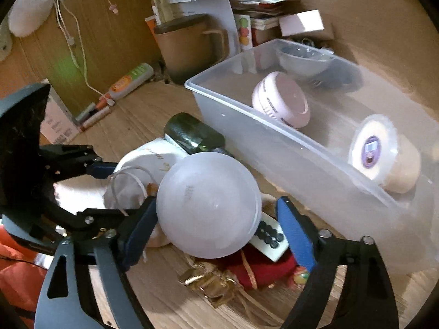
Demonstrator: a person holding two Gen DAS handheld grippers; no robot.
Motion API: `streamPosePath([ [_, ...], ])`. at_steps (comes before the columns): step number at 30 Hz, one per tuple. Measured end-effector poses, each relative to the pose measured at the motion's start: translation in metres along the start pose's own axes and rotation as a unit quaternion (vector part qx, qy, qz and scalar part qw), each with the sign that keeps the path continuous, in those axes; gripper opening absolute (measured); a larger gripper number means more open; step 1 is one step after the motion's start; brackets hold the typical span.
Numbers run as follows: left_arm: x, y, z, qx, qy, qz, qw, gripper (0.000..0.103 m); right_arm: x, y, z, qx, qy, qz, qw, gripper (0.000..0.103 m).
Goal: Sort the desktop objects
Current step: 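Grasp the white drawstring pouch with the left gripper while the right gripper grasps the clear lid, then lift the white pouch with the left gripper while the right gripper carries the lid toward the box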
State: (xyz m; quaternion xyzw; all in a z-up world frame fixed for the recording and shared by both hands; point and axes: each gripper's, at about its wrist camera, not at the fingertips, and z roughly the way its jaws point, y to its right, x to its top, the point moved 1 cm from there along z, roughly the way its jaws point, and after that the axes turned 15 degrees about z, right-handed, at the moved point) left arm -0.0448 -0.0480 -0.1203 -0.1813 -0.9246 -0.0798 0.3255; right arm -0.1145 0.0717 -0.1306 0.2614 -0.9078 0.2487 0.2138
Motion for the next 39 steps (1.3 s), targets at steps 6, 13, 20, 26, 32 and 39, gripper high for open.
streamPosePath([
  [6,-0.002,-0.003,0.001,-0.007,0.004,-0.009,0.9999,0.051,-0.007,-0.008,-0.004,0.002,0.014,-0.01,1.0,0.066],
  [13,-0.001,-0.002,0.001,-0.007,0.001,-0.01,0.9999,0.053,-0.013,0.008,-0.035,-0.013,0.05,0.025,0.998,0.066],
  [20,0.007,-0.004,0.011,0.004,-0.012,-0.022,0.9997,0.08,-0.027,0.036,-0.068,-0.029,0.072,0.064,0.995,0.067],
  [26,0.019,0.013,0.018,0.013,-0.009,0.0,0.9999,0.067,-0.038,0.048,-0.083,-0.028,0.086,0.083,0.992,0.067],
  [32,0.02,0.027,0.006,0.069,0.004,0.024,0.9973,0.055,-0.046,0.054,-0.093,-0.023,0.097,0.093,0.991,0.067],
  [39,0.024,0.022,-0.016,0.082,0.021,0.008,0.9964,0.037,-0.048,0.055,-0.108,-0.015,0.114,0.096,0.989,0.067],
])
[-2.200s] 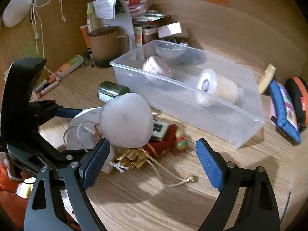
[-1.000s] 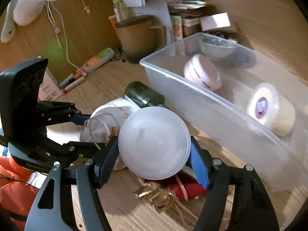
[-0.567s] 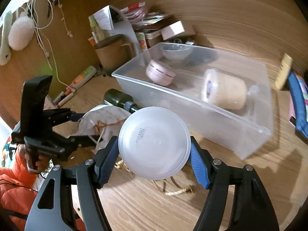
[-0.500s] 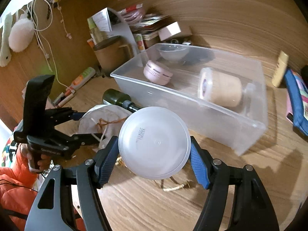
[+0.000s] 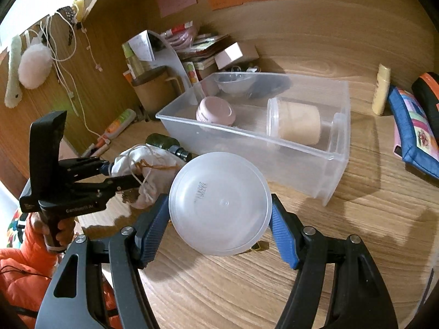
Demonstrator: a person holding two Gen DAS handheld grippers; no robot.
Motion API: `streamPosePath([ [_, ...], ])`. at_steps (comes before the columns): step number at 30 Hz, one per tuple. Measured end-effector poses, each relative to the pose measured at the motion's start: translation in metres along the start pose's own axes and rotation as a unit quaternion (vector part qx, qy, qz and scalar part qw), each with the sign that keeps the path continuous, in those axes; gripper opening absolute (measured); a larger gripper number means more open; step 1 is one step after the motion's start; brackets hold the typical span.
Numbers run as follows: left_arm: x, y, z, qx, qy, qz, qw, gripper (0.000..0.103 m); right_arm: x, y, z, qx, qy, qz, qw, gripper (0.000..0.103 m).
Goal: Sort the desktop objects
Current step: 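Lift the white pouch with the left gripper while the right gripper carries the lid toward the box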
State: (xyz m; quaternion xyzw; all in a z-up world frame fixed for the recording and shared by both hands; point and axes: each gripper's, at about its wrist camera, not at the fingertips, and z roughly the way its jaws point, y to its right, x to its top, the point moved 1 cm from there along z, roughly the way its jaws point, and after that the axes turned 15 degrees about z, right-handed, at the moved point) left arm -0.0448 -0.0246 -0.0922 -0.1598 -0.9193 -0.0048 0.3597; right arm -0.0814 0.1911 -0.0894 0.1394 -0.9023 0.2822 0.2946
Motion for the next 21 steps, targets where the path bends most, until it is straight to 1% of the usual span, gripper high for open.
streamPosePath([
  [6,0.005,-0.001,-0.018,0.012,0.025,0.001,0.9996,0.032,0.005,-0.001,-0.012,0.007,0.014,0.005,1.0,0.067],
  [10,0.013,-0.002,-0.028,0.018,0.042,0.008,0.9989,0.03,0.006,-0.002,-0.017,0.009,0.02,0.007,1.0,0.067],
  [13,0.018,-0.001,-0.03,0.022,0.044,0.013,0.9987,0.027,0.007,-0.002,-0.018,0.008,0.023,0.008,1.0,0.067],
  [15,0.021,-0.002,-0.032,0.021,0.048,0.017,0.9985,0.014,0.007,-0.002,-0.019,0.009,0.023,0.01,1.0,0.067],
  [16,0.024,-0.002,-0.034,0.02,0.051,0.021,0.9983,0.013,0.007,-0.002,-0.019,0.009,0.024,0.011,1.0,0.067],
  [19,0.034,-0.004,-0.042,0.014,0.065,0.025,0.9975,0.013,0.008,-0.001,-0.02,0.009,0.026,0.013,1.0,0.067],
  [21,0.036,-0.002,-0.042,0.015,0.061,0.037,0.9974,0.013,0.008,0.0,-0.019,0.011,0.024,0.016,1.0,0.067],
])
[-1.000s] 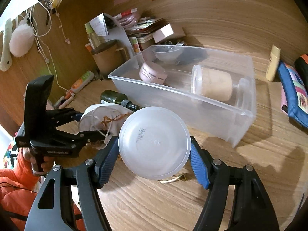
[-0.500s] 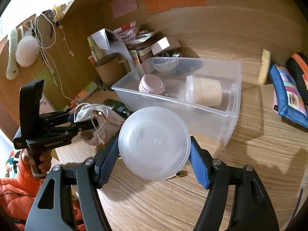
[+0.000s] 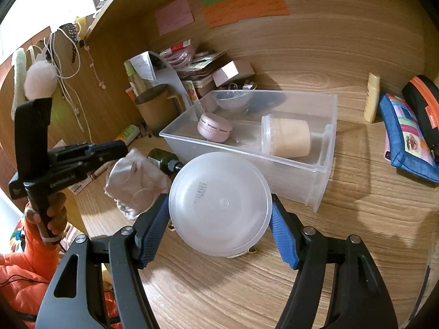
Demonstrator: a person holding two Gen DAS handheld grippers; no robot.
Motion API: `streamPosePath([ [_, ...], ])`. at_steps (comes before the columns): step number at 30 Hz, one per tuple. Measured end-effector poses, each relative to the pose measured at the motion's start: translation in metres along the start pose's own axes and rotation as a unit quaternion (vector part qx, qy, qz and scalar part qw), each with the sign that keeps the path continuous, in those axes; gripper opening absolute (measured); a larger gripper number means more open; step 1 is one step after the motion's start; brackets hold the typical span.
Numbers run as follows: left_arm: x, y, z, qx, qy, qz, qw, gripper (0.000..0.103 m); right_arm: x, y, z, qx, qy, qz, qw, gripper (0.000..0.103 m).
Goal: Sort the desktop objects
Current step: 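Lift the white pouch with the left gripper while the right gripper carries the lid toward the box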
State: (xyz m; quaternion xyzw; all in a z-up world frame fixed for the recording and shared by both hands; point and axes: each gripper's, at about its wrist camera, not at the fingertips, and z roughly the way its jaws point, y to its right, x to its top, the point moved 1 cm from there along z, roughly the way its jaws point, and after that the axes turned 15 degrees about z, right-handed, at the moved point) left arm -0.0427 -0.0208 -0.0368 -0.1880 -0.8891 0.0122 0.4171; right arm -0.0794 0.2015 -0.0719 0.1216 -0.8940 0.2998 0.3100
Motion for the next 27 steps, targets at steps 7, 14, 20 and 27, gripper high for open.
streamPosePath([
  [7,-0.029,-0.017,-0.001,0.03,-0.03,-0.024,0.9988,0.075,-0.001,0.002,0.009,-0.002,-0.014,0.003,1.0,0.067],
  [14,-0.065,-0.038,0.049,0.004,-0.126,-0.057,0.9904,0.08,0.002,-0.004,0.021,0.007,-0.023,0.003,1.0,0.067],
  [20,-0.068,-0.025,0.069,-0.027,-0.125,-0.05,0.9906,0.09,-0.001,-0.01,0.025,0.0,-0.028,-0.003,1.0,0.067],
  [27,-0.051,0.012,0.06,0.038,-0.093,0.023,0.9946,0.057,0.01,-0.006,0.025,-0.008,-0.016,0.015,1.0,0.067],
])
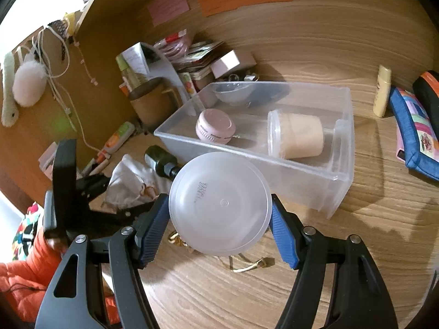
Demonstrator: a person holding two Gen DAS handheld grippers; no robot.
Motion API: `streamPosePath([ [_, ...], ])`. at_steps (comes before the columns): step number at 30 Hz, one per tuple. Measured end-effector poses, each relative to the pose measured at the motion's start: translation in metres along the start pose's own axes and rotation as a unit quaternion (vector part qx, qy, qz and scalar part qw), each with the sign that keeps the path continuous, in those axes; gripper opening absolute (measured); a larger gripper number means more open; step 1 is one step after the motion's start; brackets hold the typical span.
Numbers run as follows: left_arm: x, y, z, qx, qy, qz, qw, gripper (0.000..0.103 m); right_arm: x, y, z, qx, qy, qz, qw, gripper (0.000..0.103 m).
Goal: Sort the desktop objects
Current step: 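Lift the white pouch with the left gripper while the right gripper carries the lid toward the box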
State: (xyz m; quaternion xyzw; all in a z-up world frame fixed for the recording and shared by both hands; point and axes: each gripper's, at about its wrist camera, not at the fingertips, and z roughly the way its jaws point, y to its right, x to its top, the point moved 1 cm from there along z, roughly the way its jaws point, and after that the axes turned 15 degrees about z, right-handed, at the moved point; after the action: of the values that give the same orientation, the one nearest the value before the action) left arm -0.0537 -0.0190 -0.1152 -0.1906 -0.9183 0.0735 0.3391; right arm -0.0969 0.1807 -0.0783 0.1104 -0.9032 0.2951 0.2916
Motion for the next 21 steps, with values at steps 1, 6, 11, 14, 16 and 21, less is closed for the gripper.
streamPosePath([
  [1,0.0,0.0,-0.002,0.001,0.003,-0.001,1.0,0.053,0.002,-0.001,-0.001,0.0,0.002,0.001,1.0,0.067],
  [6,0.002,-0.012,-0.018,-0.012,0.026,-0.031,0.9991,0.041,0.005,-0.005,-0.009,-0.002,0.014,-0.006,1.0,0.067],
  [11,0.01,-0.023,-0.03,-0.008,0.048,-0.038,0.9981,0.036,0.008,-0.008,-0.013,0.001,0.021,-0.008,1.0,0.067],
  [14,0.017,-0.026,-0.041,0.0,0.065,-0.033,0.9973,0.036,0.009,-0.008,-0.013,0.003,0.023,-0.008,1.0,0.067],
  [16,0.023,-0.027,-0.045,0.002,0.074,-0.031,0.9968,0.036,0.01,-0.008,-0.014,0.003,0.024,-0.007,1.0,0.067],
  [21,0.037,-0.028,-0.051,0.0,0.09,-0.025,0.9956,0.036,0.015,-0.004,-0.016,0.004,0.031,-0.001,1.0,0.067],
])
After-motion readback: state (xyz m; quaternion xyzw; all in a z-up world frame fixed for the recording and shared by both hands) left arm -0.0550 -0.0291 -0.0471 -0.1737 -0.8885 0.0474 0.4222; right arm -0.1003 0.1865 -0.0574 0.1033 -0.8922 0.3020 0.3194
